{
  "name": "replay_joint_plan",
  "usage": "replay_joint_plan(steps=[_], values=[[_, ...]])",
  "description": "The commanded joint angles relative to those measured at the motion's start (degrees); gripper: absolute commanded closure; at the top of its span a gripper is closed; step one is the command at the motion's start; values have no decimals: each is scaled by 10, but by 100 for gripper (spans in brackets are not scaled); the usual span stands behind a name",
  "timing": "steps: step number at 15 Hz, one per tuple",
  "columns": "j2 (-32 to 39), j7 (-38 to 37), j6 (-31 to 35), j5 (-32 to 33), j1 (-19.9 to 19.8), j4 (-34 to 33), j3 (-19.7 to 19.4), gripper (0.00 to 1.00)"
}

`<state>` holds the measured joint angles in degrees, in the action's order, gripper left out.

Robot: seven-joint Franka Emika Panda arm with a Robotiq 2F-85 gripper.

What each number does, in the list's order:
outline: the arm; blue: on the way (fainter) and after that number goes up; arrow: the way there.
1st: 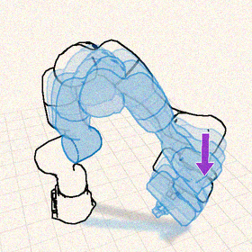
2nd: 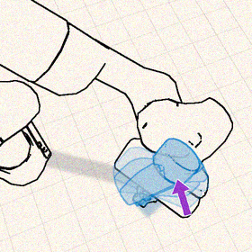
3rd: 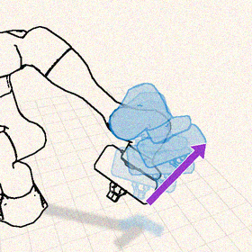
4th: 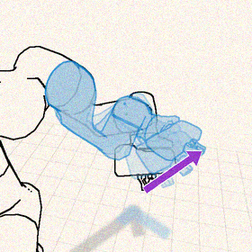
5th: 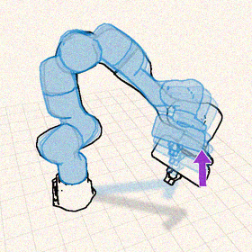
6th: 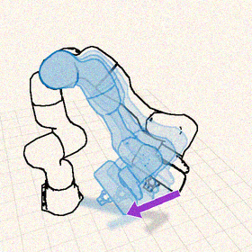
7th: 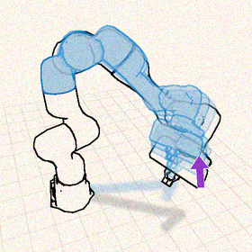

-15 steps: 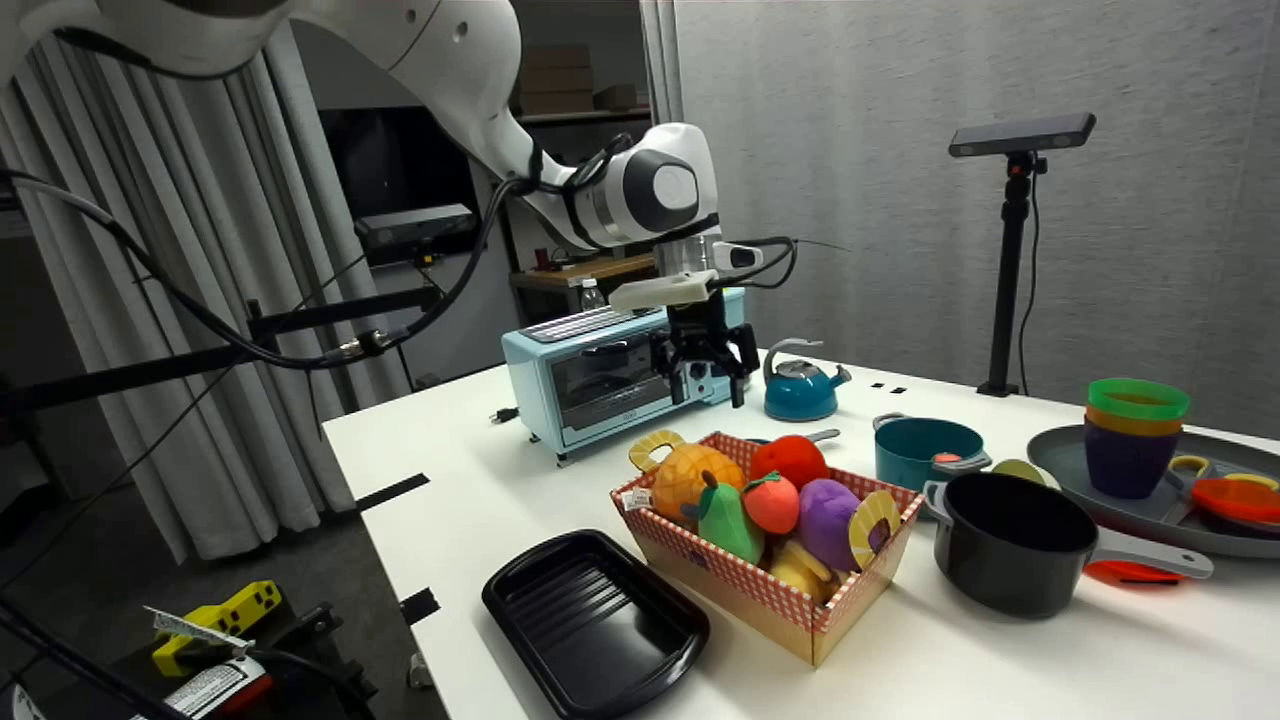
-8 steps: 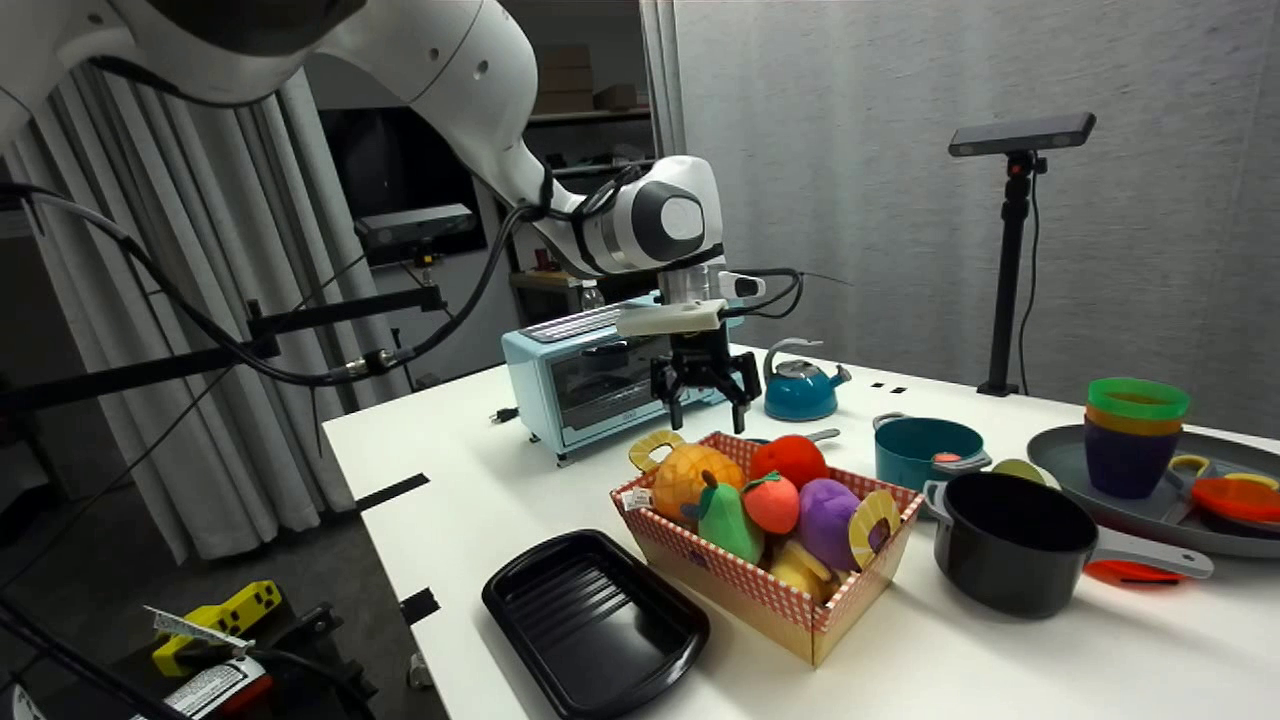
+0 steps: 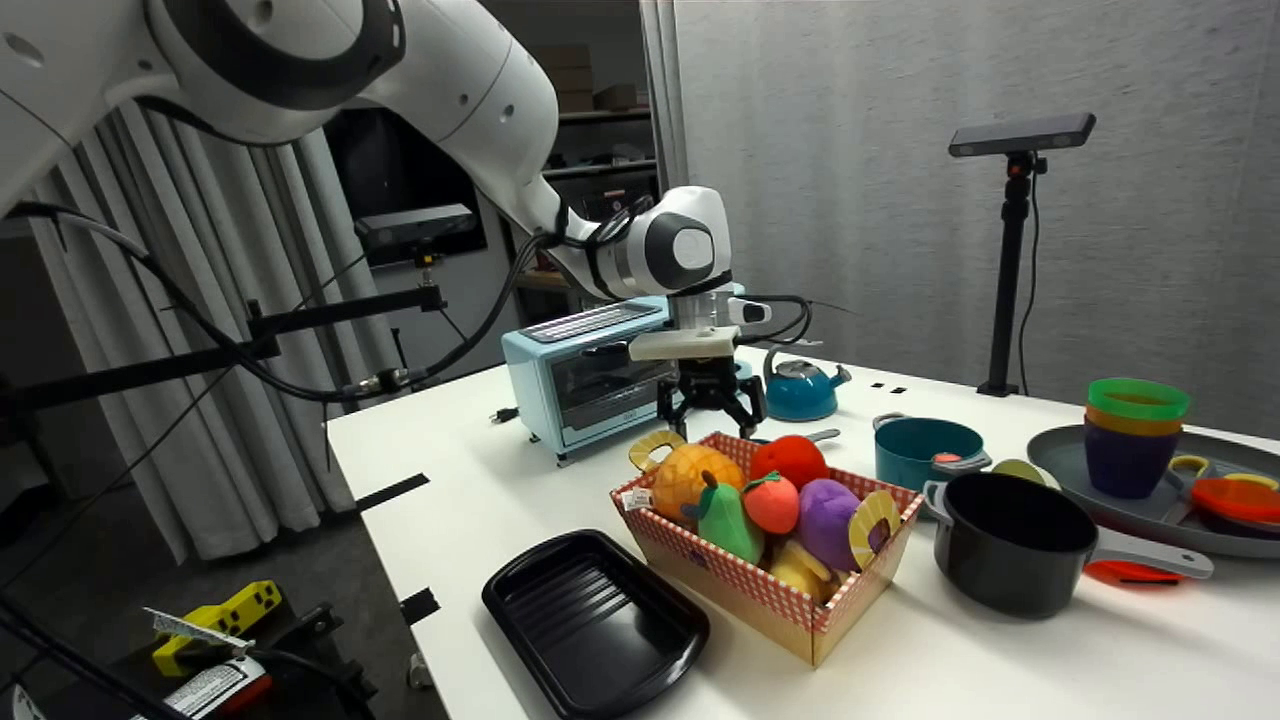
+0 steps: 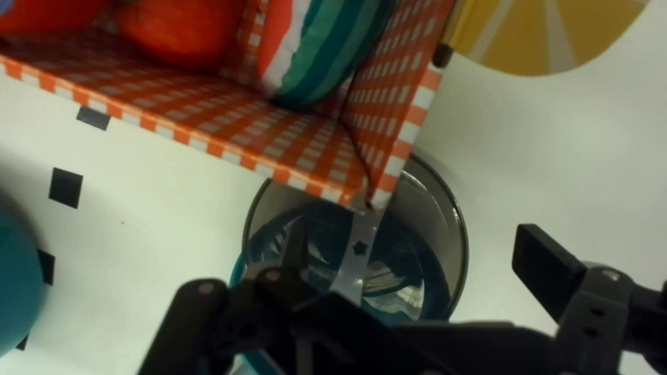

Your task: Move the lid from the blue pan to the black pot

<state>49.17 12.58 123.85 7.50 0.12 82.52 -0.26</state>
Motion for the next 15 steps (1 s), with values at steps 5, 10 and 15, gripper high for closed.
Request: replay_joint_plan(steps=[5,10,15], values=[[68,25,-27,-3,-13,-97,8,0],[85,22,-38,-5,-16,-135,8,40],[91,17,-47,-9,-19,-157,9,80]])
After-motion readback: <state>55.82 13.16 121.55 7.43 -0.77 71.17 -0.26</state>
